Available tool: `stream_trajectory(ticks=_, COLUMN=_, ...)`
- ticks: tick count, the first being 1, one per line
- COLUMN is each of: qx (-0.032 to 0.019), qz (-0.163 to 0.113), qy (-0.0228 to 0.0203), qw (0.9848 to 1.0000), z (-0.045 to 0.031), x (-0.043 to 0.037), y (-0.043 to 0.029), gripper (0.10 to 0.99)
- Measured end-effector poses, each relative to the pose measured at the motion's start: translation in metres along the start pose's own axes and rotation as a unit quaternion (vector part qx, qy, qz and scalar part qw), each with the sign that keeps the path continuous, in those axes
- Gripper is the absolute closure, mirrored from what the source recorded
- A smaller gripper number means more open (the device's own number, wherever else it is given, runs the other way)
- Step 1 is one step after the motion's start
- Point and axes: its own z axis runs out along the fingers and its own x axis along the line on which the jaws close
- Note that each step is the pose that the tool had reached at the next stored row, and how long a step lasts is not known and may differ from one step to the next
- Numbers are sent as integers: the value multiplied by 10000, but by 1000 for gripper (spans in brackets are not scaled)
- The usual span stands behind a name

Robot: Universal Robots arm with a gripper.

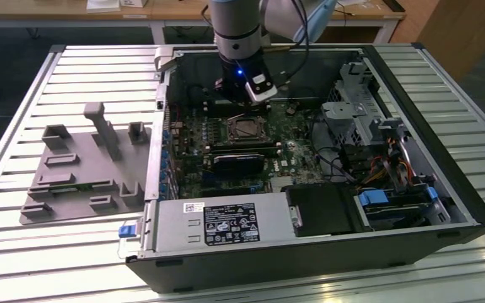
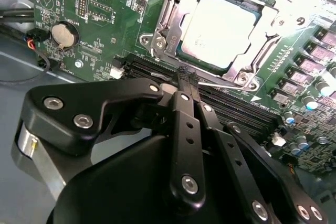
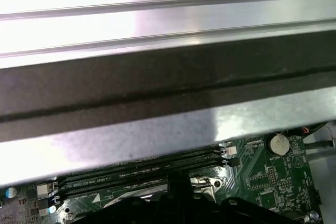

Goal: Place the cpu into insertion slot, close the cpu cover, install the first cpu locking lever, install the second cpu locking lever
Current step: 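Install the first cpu locking lever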

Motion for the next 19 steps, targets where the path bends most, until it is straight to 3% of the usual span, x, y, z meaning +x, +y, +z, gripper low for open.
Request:
stream_trajectory(ticks=7, qx=76, qz=155, qy=-37, qw=9998, z=7, x=4, y=14, gripper=984)
stream_trajectory(ticks=12, qx=82, qz=176, qy=-42, qw=9998, z=8, x=5, y=16, gripper=984)
stream_trajectory(ticks=13, qx=82, qz=176, qy=-53, qw=9998, z=12, x=9, y=15, gripper=984)
stream_trajectory(ticks=17, qx=94, qz=155, qy=-167, qw=9997, z=30, x=46, y=5, gripper=984)
stream_trajectory(ticks=19, qx=90, qz=158, qy=-183, qw=9997, z=38, x=51, y=3, gripper=984)
